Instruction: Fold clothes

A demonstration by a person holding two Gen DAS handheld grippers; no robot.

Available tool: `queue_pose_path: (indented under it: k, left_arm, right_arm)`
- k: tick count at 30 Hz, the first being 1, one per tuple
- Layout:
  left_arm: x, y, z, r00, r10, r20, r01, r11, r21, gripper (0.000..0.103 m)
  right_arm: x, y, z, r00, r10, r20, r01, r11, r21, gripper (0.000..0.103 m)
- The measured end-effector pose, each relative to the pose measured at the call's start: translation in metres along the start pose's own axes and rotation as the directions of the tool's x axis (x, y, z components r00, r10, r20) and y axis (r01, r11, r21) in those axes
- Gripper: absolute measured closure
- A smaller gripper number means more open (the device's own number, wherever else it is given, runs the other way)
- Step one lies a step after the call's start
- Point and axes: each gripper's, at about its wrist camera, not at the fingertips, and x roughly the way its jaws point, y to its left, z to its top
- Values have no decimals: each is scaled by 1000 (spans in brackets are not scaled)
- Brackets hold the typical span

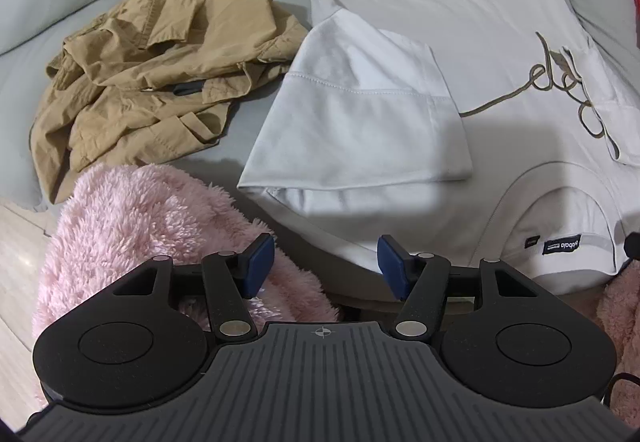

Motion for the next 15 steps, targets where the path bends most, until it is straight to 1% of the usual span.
queue_pose_path:
  k: [7,11,13,15]
  left_arm:
    - [3,-1,2,1000,-5,-10,5,1000,1,40]
    - [-1,2,2,999,-33,-8,33,999,-8,40]
    - [-6,2,0,998,-63,-6,63,998,-6,40]
    - [-9,-2,-2,998,-68,1,68,998,17,40]
  right_arm:
    - [5,-4,1,1000,15,-10,-15,1000,24,58]
    - [11,-1,3,999,34,-24,-33,999,20,58]
    - [13,3,3,998,45,-34,-45,999,8,58]
    - [16,7,4,997,56,-44,-56,998,-3,58]
